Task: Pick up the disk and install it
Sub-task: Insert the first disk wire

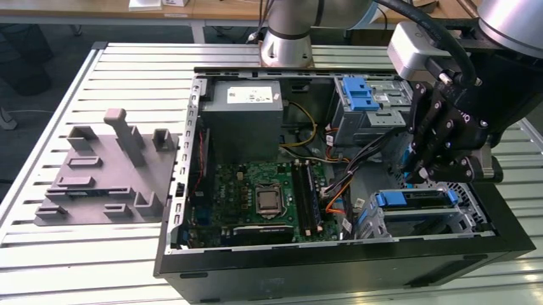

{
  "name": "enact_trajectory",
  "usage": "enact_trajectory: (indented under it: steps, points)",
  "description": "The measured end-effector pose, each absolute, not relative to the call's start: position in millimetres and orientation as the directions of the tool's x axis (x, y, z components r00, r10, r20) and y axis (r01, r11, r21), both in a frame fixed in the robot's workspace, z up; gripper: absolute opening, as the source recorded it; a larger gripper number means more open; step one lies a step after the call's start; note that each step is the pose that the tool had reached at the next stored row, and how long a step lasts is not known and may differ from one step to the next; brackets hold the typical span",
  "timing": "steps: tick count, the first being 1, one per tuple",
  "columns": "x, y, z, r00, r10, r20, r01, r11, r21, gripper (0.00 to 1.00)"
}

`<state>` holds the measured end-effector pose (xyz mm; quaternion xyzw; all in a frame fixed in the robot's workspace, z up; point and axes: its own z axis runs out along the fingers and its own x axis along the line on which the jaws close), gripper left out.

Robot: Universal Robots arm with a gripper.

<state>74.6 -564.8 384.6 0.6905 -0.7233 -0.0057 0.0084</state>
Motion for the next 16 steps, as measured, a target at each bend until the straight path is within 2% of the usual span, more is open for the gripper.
enact_trajectory:
  steps: [2, 5, 6, 16]
  points:
    - [74.6, -564.8, 384.6, -0.046, -0.999, 0.004, -0.999, 0.046, 0.02, 0.3]
    - [74.7, -564.8, 384.6, -0.046, -0.999, 0.004, -0.999, 0.046, 0.02, 0.36]
    - [74.6, -564.8, 384.5, -0.046, -0.999, 0.004, -0.999, 0.046, 0.02, 0.42]
    - [80.8, -561.4, 384.0, -0.046, -0.999, 0.004, -0.999, 0.046, 0.02, 0.42]
